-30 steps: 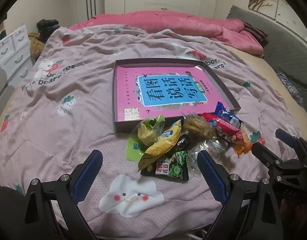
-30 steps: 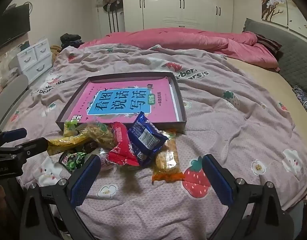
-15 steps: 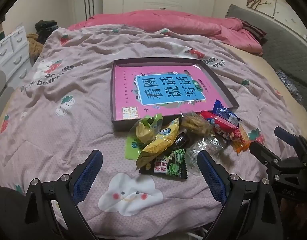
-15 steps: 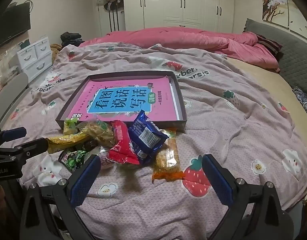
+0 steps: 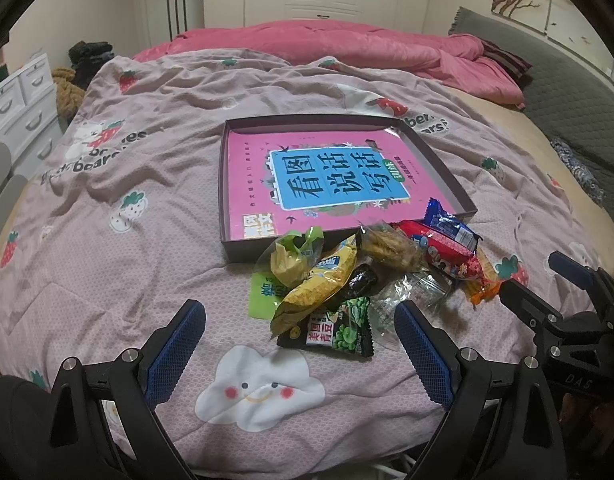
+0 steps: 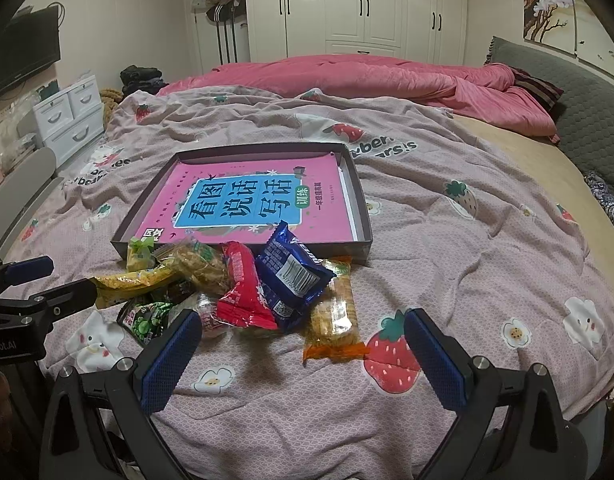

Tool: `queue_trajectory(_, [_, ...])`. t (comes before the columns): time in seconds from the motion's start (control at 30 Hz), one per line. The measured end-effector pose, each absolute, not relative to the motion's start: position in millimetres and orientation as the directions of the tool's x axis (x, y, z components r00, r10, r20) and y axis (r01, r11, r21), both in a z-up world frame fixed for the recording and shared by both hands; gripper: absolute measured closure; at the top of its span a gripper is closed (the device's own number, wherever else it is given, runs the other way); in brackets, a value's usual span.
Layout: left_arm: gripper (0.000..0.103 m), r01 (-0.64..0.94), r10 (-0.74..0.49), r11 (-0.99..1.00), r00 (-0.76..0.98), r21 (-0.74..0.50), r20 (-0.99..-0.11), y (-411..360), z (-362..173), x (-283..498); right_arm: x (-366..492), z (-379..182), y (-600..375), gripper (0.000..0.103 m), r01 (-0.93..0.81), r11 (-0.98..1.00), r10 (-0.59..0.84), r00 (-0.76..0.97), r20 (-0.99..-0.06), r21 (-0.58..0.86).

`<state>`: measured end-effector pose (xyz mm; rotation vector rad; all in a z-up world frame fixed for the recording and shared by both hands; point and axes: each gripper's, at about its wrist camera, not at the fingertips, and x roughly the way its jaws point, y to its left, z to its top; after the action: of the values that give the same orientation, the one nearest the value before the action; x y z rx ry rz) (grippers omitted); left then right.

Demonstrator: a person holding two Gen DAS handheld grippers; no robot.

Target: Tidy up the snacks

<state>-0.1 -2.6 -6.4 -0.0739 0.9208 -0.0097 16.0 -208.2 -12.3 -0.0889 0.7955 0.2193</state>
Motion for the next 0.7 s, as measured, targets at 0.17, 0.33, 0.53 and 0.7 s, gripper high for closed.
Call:
queue_trajectory(0.17, [0.007,-0.022,-0.041,0.997,0.605,-0.068,-0.795,-3.1,-6.4,0.3,15.9,-11.6,-209.1,0.001,-0.226,0.974,0.161,0.679,-0.716,0.005])
queue_trajectory(0.33, [0.007,-0.023,-0.040,0.997,0.605,-0.067,-0.796,-3.4,-6.8,0.4,15.7,-11.7,-209.2,0.001,-0.226,0.974,0.161,0.679,-0.716,0.005])
queue_trajectory(0.53, [0.007,-0.020,-0.041,0.998,0.606,-0.067,-0.795,-5.1,-6.6,-0.1,15.7,-11.9,-208.8,0.001,-0.226,0.974,0.161,0.680,-0.716,0.005])
queue_trajectory(0.7, [0.007,-0.017,-0.044,0.998,0.603,-0.068,-0.797,-6.4,-7.4,-0.5,15.6,-11.5,-209.0,0.001,-0.226,0.974,0.161,0.680,-0.716,0.005])
